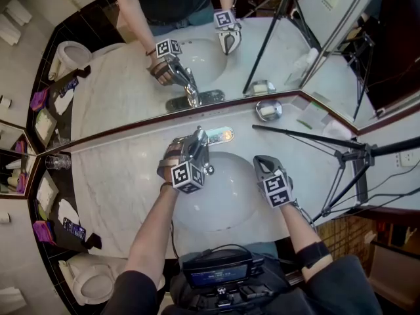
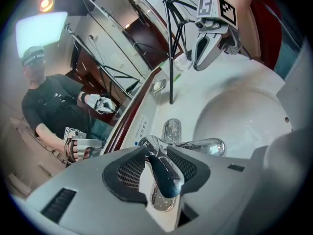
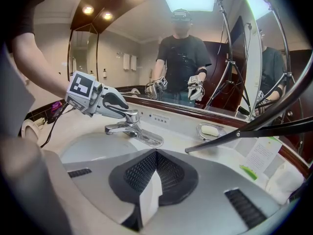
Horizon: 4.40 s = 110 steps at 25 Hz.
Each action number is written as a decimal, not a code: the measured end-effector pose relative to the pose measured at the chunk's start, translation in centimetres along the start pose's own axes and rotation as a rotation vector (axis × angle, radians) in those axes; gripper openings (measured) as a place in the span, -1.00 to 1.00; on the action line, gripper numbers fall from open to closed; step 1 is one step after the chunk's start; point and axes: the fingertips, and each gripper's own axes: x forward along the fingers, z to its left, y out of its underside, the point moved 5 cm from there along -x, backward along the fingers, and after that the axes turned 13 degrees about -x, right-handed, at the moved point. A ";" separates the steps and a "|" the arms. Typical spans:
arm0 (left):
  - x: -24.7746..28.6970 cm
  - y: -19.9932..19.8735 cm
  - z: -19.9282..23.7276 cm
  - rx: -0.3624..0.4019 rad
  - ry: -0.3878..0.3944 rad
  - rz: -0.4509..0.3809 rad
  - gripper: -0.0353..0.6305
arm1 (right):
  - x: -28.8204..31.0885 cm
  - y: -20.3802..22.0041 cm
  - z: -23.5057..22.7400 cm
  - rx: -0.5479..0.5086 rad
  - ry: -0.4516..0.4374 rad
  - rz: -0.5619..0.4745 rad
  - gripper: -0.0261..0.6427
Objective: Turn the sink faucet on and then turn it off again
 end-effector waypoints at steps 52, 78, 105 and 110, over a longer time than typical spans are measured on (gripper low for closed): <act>1.9 -1.2 2.3 -0.064 0.388 0.133 -0.51 | 0.6 -0.3 1.4 -0.004 -0.025 -0.011 -0.86; -14.9 -0.3 2.1 -0.409 0.111 -0.099 -0.89 | -2.9 -5.1 3.7 -0.096 -0.016 -0.128 -0.86; -21.5 2.8 1.2 -0.890 -0.056 -0.286 -0.89 | -3.3 -7.6 5.5 -0.295 0.006 -0.171 -0.86; -20.8 3.3 1.2 -0.891 -0.054 -0.261 -0.89 | -0.2 -8.9 5.4 -0.375 -0.001 -0.175 -0.77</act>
